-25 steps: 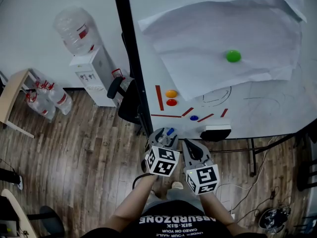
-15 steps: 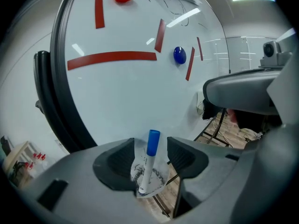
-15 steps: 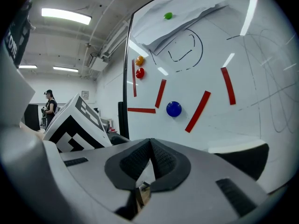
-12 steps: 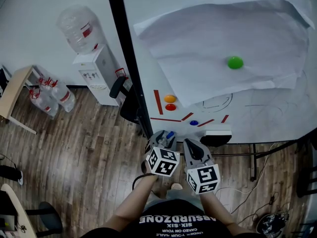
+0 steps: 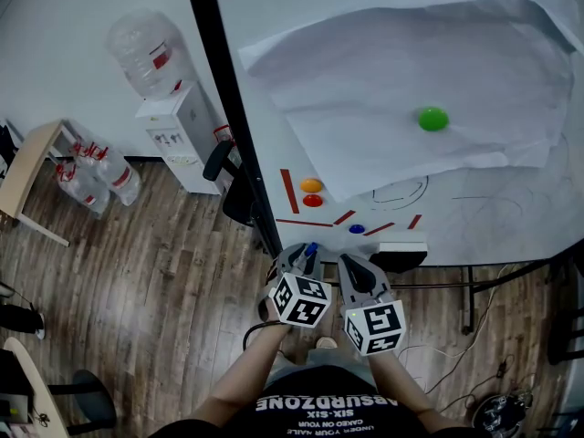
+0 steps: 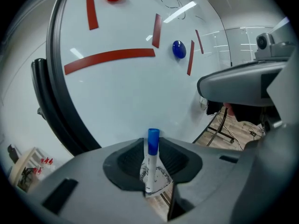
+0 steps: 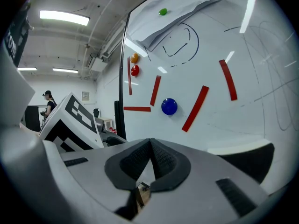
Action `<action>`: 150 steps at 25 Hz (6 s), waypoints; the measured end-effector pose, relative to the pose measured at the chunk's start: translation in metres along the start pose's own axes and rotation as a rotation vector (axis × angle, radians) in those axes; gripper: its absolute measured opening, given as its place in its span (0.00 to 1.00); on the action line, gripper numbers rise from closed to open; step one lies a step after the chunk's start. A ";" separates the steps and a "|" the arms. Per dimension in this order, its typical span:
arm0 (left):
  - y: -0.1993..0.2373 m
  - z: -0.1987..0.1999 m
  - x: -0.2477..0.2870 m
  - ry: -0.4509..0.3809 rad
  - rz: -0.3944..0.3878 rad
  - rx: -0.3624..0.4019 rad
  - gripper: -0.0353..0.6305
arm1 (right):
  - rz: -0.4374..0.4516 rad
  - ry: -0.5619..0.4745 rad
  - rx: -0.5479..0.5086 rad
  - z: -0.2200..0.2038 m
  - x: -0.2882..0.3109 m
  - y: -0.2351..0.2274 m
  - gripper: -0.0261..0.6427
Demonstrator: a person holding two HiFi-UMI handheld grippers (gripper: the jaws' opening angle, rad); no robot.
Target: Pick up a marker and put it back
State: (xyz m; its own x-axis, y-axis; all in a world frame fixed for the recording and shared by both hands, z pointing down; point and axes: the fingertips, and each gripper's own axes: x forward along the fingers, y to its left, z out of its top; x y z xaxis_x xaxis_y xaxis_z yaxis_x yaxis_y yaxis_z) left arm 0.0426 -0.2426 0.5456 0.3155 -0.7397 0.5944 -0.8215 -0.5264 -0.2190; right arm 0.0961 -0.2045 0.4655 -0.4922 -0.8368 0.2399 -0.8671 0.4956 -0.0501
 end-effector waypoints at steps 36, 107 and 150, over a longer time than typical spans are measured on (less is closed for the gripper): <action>0.020 0.010 -0.041 -0.130 -0.016 -0.072 0.17 | -0.005 -0.022 -0.001 0.004 -0.009 0.033 0.04; 0.039 -0.011 -0.144 -0.384 -0.163 -0.292 0.17 | 0.046 -0.021 -0.016 -0.001 -0.009 0.095 0.04; 0.027 0.003 -0.168 -0.430 -0.172 -0.277 0.17 | 0.043 -0.036 -0.014 0.000 -0.030 0.099 0.04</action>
State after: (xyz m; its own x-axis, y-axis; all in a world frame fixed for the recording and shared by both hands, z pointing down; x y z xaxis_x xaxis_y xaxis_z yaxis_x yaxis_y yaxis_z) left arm -0.0309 -0.1335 0.4380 0.5750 -0.7878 0.2206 -0.8168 -0.5681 0.1003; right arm 0.0249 -0.1307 0.4533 -0.5317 -0.8223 0.2028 -0.8440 0.5343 -0.0463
